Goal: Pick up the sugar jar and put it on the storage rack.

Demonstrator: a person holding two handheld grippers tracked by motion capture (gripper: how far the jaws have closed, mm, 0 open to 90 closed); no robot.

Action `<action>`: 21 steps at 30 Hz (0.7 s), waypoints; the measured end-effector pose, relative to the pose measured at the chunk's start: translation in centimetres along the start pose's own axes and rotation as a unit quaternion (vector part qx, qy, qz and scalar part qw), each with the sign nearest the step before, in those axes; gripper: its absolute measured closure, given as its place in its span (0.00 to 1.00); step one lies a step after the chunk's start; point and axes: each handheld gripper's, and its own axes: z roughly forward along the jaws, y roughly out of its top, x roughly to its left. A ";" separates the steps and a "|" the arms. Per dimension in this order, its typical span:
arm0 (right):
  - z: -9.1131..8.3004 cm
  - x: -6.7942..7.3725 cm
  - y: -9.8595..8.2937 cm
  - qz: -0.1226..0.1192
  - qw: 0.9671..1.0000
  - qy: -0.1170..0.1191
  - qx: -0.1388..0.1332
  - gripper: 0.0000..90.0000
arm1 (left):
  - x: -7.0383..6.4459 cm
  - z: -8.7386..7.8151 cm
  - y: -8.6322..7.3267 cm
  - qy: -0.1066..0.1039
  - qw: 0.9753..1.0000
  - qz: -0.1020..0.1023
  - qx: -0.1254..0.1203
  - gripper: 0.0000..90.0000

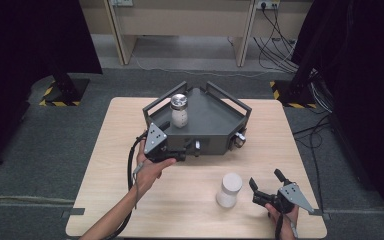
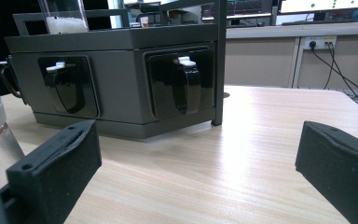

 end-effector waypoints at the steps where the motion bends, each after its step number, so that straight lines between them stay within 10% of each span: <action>1: 0.0 0.0 0.0 0.000 1.000 0.000 0.000 0.00 | -0.1 -0.2 -0.2 -0.002 1.000 0.000 -0.001 0.02; 21: 0.0 0.1 0.0 0.000 1.000 0.001 0.000 0.00 | -1.5 -2.4 -3.9 -0.027 1.000 0.005 -0.011 0.02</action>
